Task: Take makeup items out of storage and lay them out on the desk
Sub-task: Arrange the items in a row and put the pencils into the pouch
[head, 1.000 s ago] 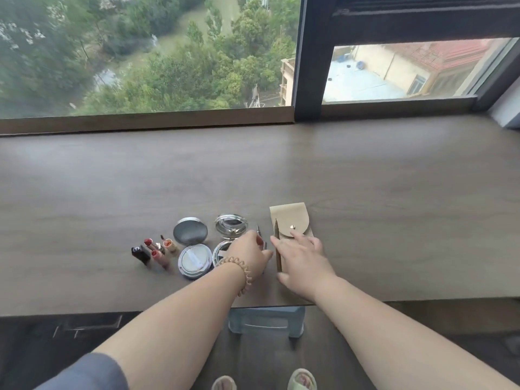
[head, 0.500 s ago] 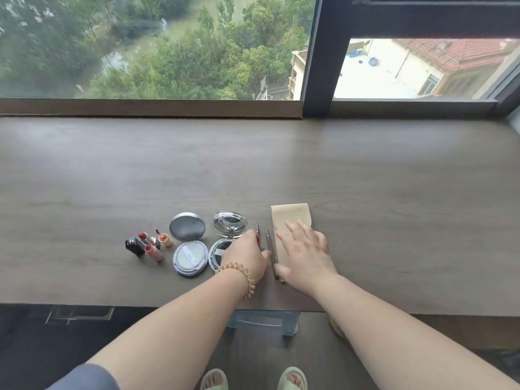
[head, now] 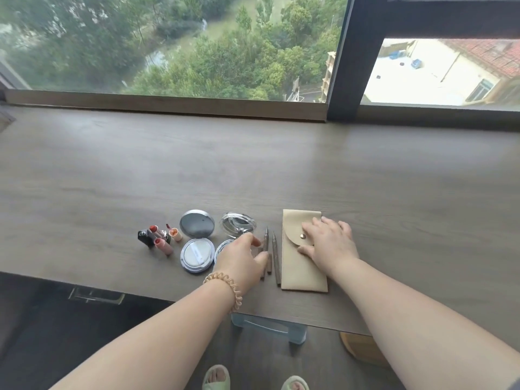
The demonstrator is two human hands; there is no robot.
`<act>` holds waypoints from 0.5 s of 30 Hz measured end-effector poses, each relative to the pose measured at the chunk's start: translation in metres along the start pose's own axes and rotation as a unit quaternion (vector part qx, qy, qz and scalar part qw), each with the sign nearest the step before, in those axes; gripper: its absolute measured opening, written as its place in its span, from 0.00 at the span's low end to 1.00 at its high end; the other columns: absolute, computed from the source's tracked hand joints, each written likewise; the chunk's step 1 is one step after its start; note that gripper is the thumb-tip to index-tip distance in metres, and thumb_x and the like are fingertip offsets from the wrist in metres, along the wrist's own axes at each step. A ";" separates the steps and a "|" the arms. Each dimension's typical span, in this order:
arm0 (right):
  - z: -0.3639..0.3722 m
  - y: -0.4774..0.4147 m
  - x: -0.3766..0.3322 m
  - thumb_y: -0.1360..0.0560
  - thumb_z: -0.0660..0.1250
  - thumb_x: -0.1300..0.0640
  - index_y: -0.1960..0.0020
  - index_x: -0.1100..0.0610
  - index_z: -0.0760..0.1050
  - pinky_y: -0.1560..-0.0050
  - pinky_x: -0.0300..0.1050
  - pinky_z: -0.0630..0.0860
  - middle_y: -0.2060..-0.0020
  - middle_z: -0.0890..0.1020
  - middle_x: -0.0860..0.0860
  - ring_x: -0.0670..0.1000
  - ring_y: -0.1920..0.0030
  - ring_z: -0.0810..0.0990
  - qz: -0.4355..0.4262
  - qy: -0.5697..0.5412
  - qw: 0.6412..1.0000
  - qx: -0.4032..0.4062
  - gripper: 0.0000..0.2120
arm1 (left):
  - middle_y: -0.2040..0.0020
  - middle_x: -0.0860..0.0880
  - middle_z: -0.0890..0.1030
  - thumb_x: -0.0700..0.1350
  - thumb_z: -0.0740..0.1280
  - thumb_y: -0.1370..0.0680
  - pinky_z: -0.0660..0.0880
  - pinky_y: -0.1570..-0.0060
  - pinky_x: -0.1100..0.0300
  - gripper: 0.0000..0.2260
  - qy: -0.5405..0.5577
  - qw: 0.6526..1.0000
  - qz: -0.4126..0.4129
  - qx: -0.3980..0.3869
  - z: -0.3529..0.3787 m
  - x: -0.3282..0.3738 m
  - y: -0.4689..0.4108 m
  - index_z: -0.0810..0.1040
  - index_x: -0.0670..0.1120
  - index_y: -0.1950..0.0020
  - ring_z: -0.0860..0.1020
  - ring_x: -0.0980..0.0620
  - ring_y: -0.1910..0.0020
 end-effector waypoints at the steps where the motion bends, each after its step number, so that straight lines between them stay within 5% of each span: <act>1: 0.001 -0.001 0.000 0.24 0.61 0.45 0.41 0.49 0.71 0.30 0.55 0.51 0.37 0.74 0.49 0.52 0.29 0.61 -0.014 0.019 1.000 0.004 0.15 | 0.62 0.52 0.76 0.49 0.66 0.27 0.73 0.54 0.57 0.09 0.008 1.000 -0.006 0.006 -0.001 -0.001 0.002 0.76 0.50 0.48 0.75 0.50 0.57; 3: -0.001 -0.003 -0.001 0.21 0.57 0.52 0.45 0.50 0.74 0.29 0.56 0.50 0.42 0.77 0.49 0.53 0.29 0.63 -0.046 0.068 0.997 0.007 0.10 | 0.64 0.54 0.74 0.49 0.66 0.28 0.73 0.55 0.57 0.07 0.012 1.000 -0.009 0.019 -0.003 -0.003 0.004 0.76 0.51 0.51 0.75 0.51 0.58; 7: -0.010 0.000 -0.003 0.26 0.55 0.66 0.49 0.52 0.76 0.28 0.59 0.47 0.49 0.81 0.48 0.53 0.29 0.64 -0.068 0.111 0.991 0.028 0.15 | 0.65 0.54 0.76 0.49 0.66 0.28 0.71 0.60 0.60 0.05 0.040 0.999 -0.019 0.032 -0.007 0.001 0.013 0.76 0.51 0.54 0.75 0.54 0.62; 12: -0.040 0.015 -0.003 0.36 0.70 0.67 0.66 0.54 0.77 0.35 0.57 0.58 0.70 0.82 0.50 0.56 0.50 0.83 -0.076 0.050 0.970 0.227 0.08 | 0.58 0.53 0.78 0.47 0.68 0.26 0.72 0.68 0.68 0.09 0.217 0.975 -0.039 -0.003 -0.023 0.033 0.017 0.77 0.48 0.48 0.75 0.57 0.64; 15: -0.065 0.026 -0.012 0.32 0.64 0.60 0.67 0.54 0.78 0.38 0.55 0.59 0.71 0.81 0.49 0.54 0.55 0.83 -0.107 0.045 0.937 0.330 0.07 | 0.55 0.49 0.81 0.49 0.70 0.31 0.72 0.66 0.62 0.18 0.373 0.919 -0.074 -0.104 -0.034 0.062 0.017 0.76 0.43 0.44 0.78 0.52 0.63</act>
Point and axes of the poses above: each hand's wrist, its own y-axis away from the middle knuckle, its own z-axis out of the palm, x = y × z, the point moved 1 cm from there along -y, towards the middle knuckle
